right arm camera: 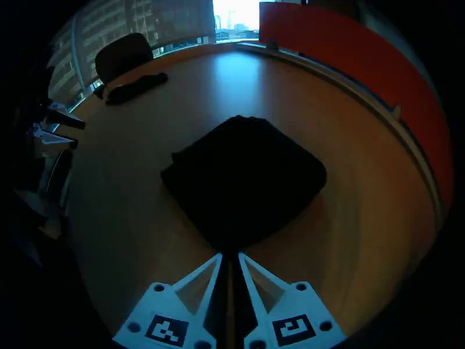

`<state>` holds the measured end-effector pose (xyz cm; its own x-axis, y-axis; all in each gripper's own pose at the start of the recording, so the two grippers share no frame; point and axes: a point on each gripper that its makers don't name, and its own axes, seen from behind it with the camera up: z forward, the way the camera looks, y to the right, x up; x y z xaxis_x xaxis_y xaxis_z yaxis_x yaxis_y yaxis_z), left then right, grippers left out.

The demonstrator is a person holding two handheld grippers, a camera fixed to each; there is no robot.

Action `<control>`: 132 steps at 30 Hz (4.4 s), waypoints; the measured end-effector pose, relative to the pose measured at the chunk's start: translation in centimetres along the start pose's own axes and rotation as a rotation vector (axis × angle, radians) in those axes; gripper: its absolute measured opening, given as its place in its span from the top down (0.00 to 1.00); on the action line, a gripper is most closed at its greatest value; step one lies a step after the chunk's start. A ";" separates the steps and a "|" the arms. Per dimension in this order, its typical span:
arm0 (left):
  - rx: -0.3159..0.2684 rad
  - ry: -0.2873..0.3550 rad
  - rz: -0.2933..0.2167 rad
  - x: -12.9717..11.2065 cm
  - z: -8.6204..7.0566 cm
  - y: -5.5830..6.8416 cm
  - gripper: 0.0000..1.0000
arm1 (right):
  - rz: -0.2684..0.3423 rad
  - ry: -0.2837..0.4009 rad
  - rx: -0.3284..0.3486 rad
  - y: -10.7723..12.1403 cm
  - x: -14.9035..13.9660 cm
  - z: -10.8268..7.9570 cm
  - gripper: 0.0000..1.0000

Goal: Fold towel

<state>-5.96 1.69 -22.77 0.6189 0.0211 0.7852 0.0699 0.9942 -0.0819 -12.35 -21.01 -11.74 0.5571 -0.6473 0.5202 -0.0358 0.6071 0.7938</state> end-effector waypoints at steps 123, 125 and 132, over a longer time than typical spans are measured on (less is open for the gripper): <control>-0.093 0.037 0.139 6.8 1.8 9.7 0.07 | 0.145 0.074 -0.458 35.8 -6.6 -32.3 0.97; -0.093 0.038 0.140 6.8 1.7 9.7 0.07 | 0.150 0.071 -0.457 35.5 -7.0 -32.4 0.97; -0.095 0.041 0.137 6.8 1.7 9.7 0.07 | 0.161 0.034 -0.468 34.6 -9.8 -32.6 0.97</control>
<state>-2.39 11.63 -17.18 0.6593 0.1494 0.7369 0.0554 0.9677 -0.2459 8.05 21.34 0.32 0.6020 -0.5179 0.6078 0.2488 0.8449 0.4736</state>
